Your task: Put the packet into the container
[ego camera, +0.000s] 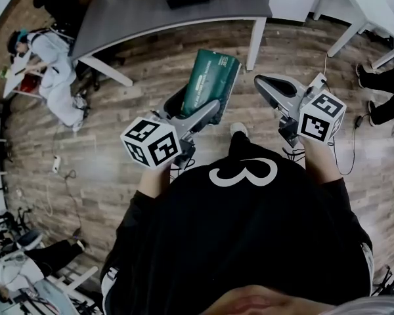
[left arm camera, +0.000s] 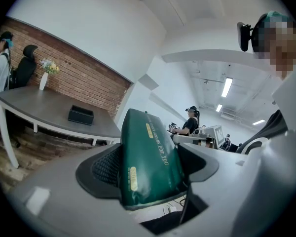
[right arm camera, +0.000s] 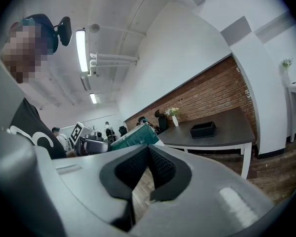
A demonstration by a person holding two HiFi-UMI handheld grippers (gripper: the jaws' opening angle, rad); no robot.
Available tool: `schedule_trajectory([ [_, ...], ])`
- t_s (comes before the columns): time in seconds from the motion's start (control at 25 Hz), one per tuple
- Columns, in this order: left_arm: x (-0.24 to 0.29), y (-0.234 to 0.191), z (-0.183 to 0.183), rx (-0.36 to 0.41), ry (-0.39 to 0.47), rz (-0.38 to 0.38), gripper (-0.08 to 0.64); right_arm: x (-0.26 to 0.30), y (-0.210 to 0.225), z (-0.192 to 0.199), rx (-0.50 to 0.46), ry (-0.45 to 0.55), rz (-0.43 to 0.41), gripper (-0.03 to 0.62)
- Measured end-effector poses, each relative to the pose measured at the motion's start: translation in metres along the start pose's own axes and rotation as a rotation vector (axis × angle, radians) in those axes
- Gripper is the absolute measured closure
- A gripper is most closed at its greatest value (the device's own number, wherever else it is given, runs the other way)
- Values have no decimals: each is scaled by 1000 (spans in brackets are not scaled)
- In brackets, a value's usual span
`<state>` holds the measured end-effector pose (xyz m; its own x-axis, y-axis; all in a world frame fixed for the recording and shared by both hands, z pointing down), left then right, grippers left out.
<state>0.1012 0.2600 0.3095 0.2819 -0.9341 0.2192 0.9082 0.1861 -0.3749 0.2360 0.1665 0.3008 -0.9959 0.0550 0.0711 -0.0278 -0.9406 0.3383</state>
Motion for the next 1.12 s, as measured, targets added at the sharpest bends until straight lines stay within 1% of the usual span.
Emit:
schedule_trajectory([
  [0.16,20,-22,-15,5,-9,-16,176,22,30,-15,-16,-19,-6,591],
  [0.32,50,-54,-28,-10,-21,-37,176,47,76,-26,5,-16,-24,591],
  [0.64,136,-135,-64,-48,-78,-75,176,107,185,-54,68,-50,-43,591],
  [0.84,199,-174,-94,-64,-96,-98,176,126,256,-74,101,-44,-35,591],
  [0.92,211,-181,-100,-61,-88,-100,178,130,273,-78,105,-46,-31,591],
  [1.12,218,-187,-102,-19,-77,-100,178,135,285,-77,106,-39,-33,591],
])
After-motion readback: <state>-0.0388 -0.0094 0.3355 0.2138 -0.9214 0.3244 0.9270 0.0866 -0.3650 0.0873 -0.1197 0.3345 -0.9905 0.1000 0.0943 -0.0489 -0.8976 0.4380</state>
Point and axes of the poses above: the fingertips, and each gripper's own axes: x forward along the fingers, y to its right, z out of its underside, the point moved 3 cm from there along -x, backward along the fingers, and after that the axes turned 7 degrees about -z, right-handed, at the moved point
